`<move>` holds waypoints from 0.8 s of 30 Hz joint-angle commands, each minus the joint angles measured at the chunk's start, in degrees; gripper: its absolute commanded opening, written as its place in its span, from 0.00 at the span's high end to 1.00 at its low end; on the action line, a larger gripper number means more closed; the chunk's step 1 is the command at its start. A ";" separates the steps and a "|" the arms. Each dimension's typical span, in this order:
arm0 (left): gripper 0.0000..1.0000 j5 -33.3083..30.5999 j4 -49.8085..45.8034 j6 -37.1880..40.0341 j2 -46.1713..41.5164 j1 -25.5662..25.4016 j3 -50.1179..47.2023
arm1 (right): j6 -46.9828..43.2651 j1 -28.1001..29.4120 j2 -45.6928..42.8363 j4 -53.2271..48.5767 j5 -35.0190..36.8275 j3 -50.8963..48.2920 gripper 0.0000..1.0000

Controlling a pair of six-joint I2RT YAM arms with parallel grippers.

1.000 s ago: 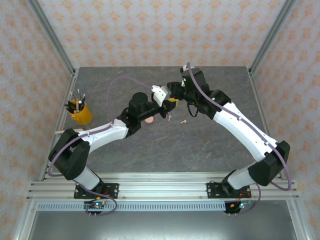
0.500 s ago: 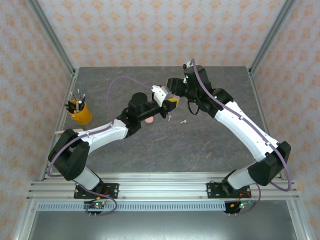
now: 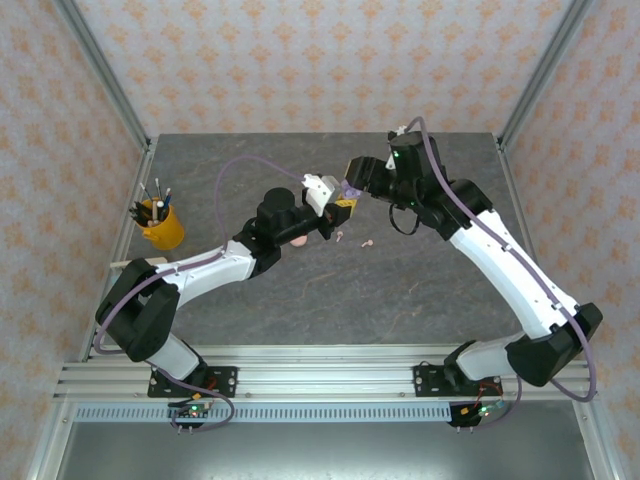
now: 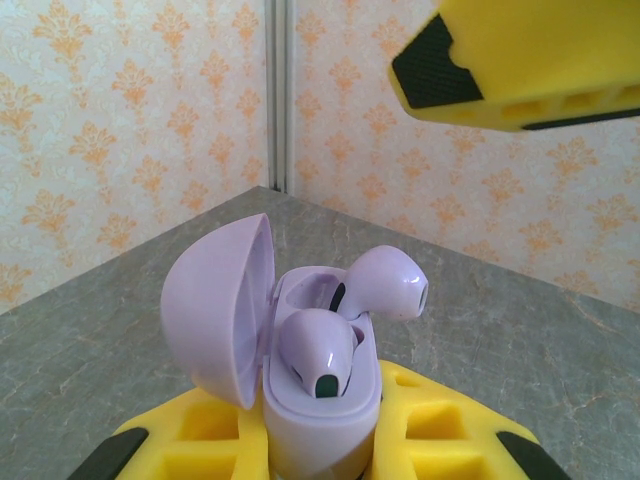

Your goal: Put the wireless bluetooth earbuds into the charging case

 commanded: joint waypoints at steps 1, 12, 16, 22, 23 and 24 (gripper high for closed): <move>1.00 -0.99 0.41 1.30 -2.35 -0.36 -0.06 | 3.57 -0.03 -1.31 -2.45 -4.37 -1.35 0.37; 1.00 -0.94 0.13 1.32 -2.64 -0.41 0.30 | 5.94 -0.03 -0.49 -0.73 -7.84 -4.23 0.38; 1.00 -0.86 0.09 1.30 -2.45 -0.36 0.63 | 6.52 0.04 0.23 0.32 -9.17 -4.19 0.38; 1.00 -0.64 0.21 1.13 -1.94 -0.36 0.90 | 6.68 0.16 1.97 0.93 -9.79 -1.64 0.39; 1.00 -0.64 0.13 1.04 -1.85 -0.36 0.98 | 6.63 0.15 2.34 1.03 -9.89 -1.11 0.39; 1.00 -0.64 0.13 1.04 -1.76 -0.35 0.98 | 6.54 0.15 2.54 1.02 -9.89 -0.62 0.39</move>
